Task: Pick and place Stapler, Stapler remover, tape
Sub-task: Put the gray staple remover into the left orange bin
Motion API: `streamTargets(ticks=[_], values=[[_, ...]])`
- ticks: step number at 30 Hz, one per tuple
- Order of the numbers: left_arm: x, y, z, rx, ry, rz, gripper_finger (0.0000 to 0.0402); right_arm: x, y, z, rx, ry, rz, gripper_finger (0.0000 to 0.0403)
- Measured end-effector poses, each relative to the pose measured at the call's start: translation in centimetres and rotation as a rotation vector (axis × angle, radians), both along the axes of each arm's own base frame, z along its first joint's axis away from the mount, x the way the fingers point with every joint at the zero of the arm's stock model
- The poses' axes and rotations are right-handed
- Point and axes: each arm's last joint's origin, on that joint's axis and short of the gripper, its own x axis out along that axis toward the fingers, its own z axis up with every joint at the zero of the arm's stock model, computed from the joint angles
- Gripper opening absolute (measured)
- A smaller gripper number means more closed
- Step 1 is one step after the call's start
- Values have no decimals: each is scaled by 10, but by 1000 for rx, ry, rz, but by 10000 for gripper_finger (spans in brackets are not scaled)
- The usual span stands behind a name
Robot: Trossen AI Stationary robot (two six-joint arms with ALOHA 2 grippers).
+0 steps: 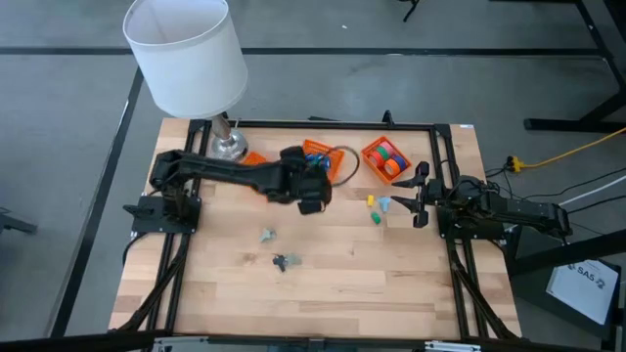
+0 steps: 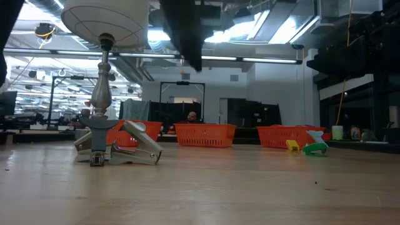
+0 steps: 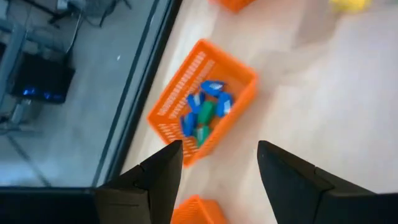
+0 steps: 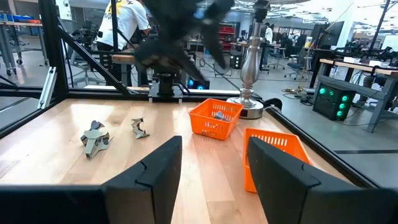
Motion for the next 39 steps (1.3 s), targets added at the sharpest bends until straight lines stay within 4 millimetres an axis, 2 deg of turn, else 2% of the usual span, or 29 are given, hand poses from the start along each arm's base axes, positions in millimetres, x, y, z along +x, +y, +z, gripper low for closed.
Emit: streamTargets(ticks=[4, 10, 16, 19, 25, 27, 35, 39], values=[[-6, -35, 8, 22, -43, -52, 205, 0, 0, 0, 0, 0, 0, 188], [-17, -84, 6, 13, -73, -104, 202, 0, 0, 0, 0, 0, 0, 188], [-38, -134, 4, 26, -107, -148, 202, 0, 0, 0, 0, 0, 0, 188], [-48, -151, 3, 33, -120, -162, 202, 0, 0, 0, 0, 0, 0, 188], [-64, -172, -1, 12, -121, -155, 202, 0, 0, 0, 0, 0, 0, 188], [-69, -175, -10, 16, -114, -150, 202, 0, 0, 0, 0, 0, 0, 188], [-99, -166, -57, -114, -41, -35, 202, 0, 0, 0, 0, 0, 0, 188], [-109, -165, -65, -185, -77, -6, 202, 0, 0, 0, 0, 0, 0, 188]])
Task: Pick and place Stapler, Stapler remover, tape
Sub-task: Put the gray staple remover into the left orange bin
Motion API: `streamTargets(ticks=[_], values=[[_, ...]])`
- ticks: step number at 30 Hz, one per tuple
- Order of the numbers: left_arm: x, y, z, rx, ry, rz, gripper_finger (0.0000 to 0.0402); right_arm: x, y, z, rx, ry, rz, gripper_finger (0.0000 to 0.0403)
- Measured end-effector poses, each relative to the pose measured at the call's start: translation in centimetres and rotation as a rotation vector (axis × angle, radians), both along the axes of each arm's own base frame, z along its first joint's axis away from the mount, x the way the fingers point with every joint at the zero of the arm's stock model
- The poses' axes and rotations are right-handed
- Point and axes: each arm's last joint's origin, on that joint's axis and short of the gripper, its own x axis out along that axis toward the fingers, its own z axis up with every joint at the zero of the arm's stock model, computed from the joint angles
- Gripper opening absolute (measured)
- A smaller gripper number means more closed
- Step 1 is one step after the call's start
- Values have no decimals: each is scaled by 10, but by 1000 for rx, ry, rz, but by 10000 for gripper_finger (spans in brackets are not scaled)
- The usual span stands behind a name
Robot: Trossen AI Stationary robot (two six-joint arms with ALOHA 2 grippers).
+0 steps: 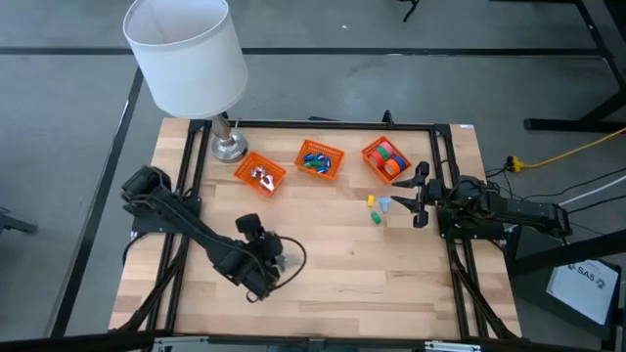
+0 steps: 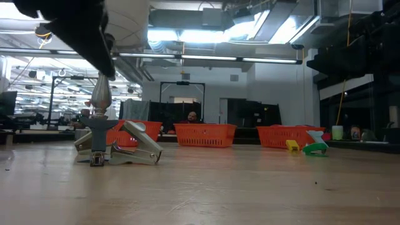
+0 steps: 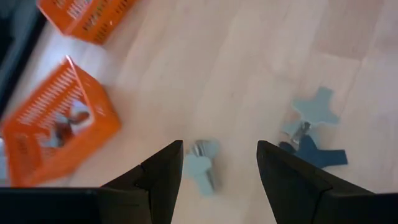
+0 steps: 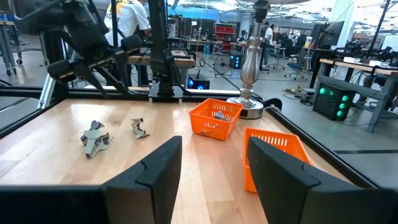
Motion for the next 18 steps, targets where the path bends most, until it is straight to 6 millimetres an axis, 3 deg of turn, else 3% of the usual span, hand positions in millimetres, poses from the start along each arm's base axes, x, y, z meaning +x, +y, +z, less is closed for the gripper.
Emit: streamTargets(ticks=[9, 18], values=[[-27, -3, -38, -138, -63, 190, 202, 0, 0, 0, 0, 0, 0, 188], [-46, 9, -78, -168, -119, 296, 214, 0, 0, 0, 0, 0, 0, 188]])
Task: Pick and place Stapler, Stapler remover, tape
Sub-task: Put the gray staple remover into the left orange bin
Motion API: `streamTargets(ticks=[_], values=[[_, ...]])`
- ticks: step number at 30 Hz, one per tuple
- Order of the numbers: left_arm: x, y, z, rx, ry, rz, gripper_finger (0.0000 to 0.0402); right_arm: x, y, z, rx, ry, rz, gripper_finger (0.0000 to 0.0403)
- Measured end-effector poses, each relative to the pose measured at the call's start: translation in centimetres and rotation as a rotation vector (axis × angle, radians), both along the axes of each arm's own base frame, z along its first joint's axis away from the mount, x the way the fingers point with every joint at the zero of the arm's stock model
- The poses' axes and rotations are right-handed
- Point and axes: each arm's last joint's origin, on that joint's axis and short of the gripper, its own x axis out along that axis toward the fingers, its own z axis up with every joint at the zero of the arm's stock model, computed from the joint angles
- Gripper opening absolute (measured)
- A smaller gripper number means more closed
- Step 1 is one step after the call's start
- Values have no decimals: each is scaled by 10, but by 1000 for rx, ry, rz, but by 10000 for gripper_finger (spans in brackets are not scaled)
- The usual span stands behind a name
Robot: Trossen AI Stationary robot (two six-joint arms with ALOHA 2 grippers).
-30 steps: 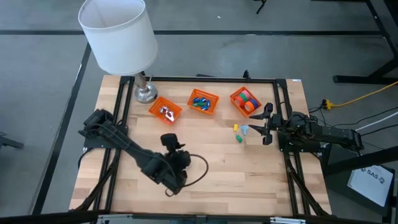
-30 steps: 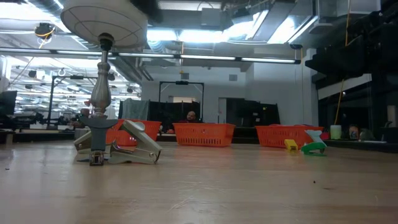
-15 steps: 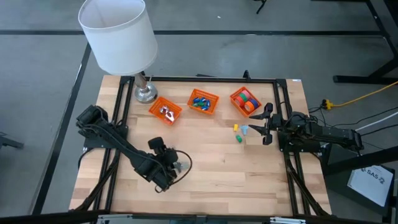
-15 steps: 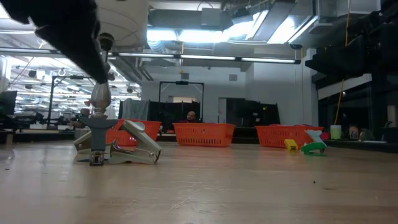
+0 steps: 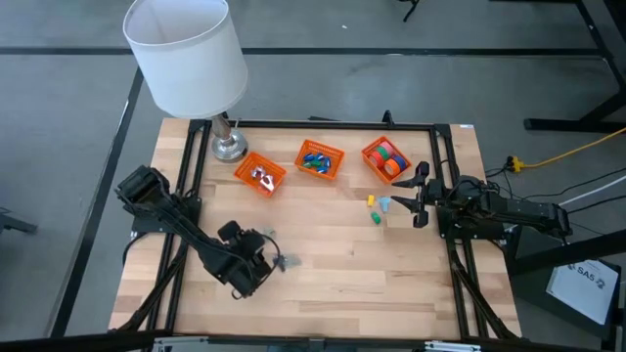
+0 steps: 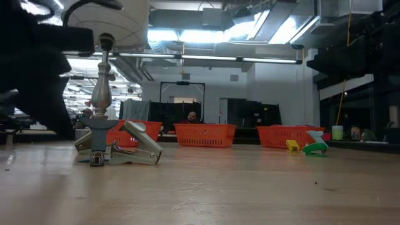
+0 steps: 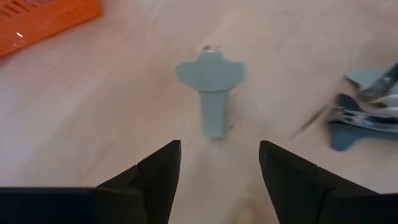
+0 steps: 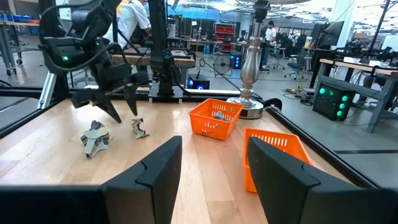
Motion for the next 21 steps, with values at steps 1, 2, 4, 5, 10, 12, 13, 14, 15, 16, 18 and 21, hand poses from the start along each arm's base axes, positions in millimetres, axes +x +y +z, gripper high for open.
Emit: streamTargets(ticks=[1, 2, 4, 5, 10, 12, 13, 14, 15, 16, 18, 21], values=[[-1, 1, -2, 9, -2, 1, 217, 0, 0, 0, 0, 0, 0, 188], [-3, 2, -4, 16, 0, 1, 221, 0, 0, 0, 0, 0, 0, 188], [-5, 5, -7, 30, 6, 1, 229, 0, 0, 0, 0, 0, 0, 188], [-6, 5, -8, 32, 5, -1, 234, 0, 0, 0, 0, 0, 0, 188], [-5, 9, -14, 47, 0, -16, 261, 0, 0, 0, 0, 0, 0, 188], [-4, 13, -17, 45, 1, -20, 273, 0, 0, 0, 0, 0, 0, 188], [-3, 14, -18, 43, -2, -22, 279, 0, 0, 0, 0, 0, 0, 188], [-2, 16, -20, 43, -6, -31, 284, 0, 0, 0, 0, 0, 0, 188], [-1, 18, -21, 46, -10, -41, 289, 0, 0, 0, 0, 0, 0, 188], [1, 20, -22, 51, -9, -53, 292, 0, 0, 0, 0, 0, 0, 188], [4, 24, -23, 61, 5, -70, 296, 0, 0, 0, 0, 0, 0, 188], [8, 32, -23, 86, 30, -85, 296, 0, 0, 0, 0, 0, 0, 188]])
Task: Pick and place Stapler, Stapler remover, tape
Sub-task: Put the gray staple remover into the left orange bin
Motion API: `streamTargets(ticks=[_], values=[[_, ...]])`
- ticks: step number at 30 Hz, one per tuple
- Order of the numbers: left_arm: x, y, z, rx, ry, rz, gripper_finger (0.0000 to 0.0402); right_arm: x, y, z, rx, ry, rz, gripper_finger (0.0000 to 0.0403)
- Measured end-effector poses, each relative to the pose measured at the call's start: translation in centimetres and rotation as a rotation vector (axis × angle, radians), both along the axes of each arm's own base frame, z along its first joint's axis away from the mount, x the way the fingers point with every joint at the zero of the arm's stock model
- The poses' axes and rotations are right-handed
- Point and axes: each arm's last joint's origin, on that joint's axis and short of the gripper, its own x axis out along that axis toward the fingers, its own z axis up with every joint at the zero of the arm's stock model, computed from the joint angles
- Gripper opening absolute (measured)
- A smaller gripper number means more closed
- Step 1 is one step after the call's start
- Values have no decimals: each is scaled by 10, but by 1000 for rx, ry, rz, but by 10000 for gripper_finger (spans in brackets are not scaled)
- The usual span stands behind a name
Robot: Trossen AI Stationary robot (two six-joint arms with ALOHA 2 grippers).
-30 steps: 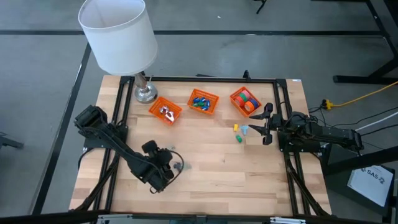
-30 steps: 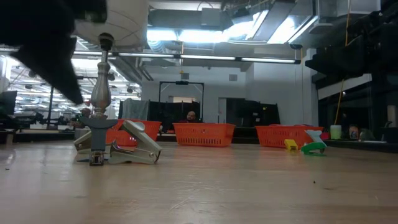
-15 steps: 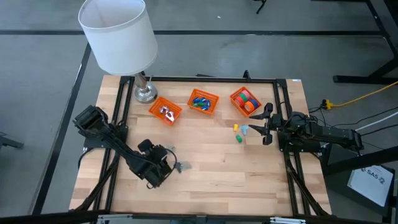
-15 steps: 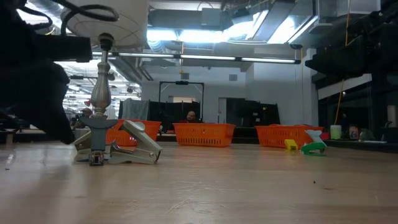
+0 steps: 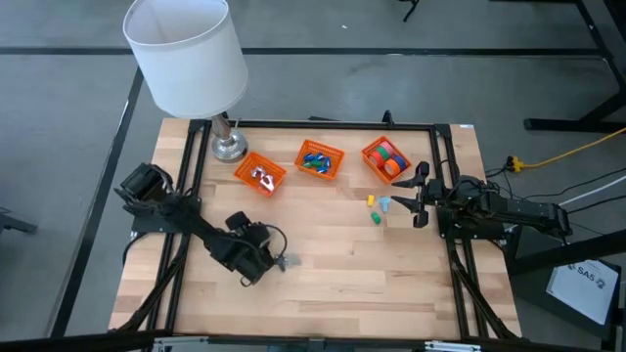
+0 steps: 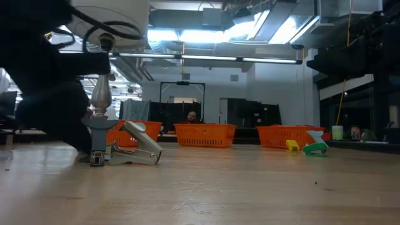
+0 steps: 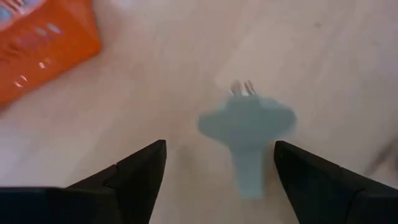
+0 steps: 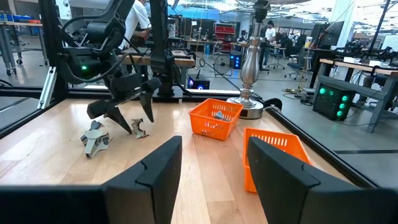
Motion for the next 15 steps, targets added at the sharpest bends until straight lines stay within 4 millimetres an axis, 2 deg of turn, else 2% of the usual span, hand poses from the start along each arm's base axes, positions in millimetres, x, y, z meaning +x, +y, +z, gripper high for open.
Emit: streamTargets(ticks=[4, 7, 10, 15], values=[[6, 8, 0, 9, 16, -7, 288, 0, 0, 0, 0, 0, 0, 188], [9, 12, 0, -29, 31, 5, 266, 0, 0, 0, 0, -1, 0, 188], [10, 13, 0, -55, 32, 15, 223, 0, 0, 0, 0, 0, 0, 188], [10, 12, 0, -101, 18, 52, 128, 0, 0, 0, 0, -1, 0, 188]])
